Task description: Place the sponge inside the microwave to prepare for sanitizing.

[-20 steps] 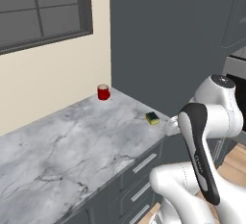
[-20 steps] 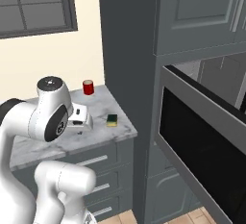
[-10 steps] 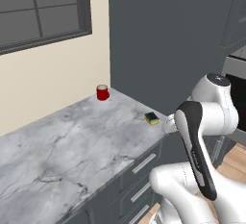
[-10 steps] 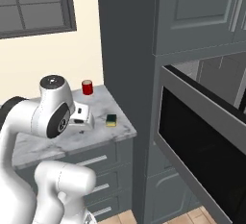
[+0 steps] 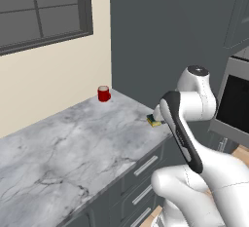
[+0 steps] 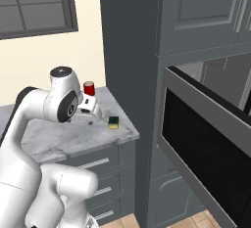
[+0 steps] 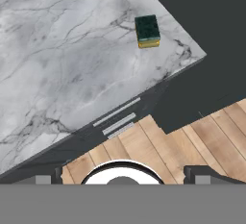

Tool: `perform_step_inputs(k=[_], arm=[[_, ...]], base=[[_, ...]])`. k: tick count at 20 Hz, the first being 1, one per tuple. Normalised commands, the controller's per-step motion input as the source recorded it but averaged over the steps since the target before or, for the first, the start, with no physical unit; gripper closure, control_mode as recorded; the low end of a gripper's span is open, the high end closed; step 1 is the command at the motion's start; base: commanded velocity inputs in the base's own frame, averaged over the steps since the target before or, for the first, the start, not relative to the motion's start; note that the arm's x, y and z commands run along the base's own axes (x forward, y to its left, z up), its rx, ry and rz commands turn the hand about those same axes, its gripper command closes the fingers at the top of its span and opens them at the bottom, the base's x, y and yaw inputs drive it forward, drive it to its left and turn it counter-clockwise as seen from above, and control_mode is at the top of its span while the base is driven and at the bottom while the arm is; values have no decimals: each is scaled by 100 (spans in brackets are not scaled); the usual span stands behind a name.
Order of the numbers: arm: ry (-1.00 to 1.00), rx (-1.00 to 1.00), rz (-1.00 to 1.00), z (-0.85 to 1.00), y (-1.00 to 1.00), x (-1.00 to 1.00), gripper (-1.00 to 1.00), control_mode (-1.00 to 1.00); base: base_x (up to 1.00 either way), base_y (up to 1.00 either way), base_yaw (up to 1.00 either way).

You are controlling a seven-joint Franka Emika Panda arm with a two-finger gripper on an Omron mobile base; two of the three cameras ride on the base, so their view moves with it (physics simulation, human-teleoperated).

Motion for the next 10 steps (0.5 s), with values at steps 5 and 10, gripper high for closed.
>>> perform_step_inputs(k=[5, 10], arm=[[8, 0, 0, -15, -11, 70, -100, -100], [6, 0, 0, -27, -13, 56, -100, -100]], base=[[0, 0, 0], [0, 0, 0]])
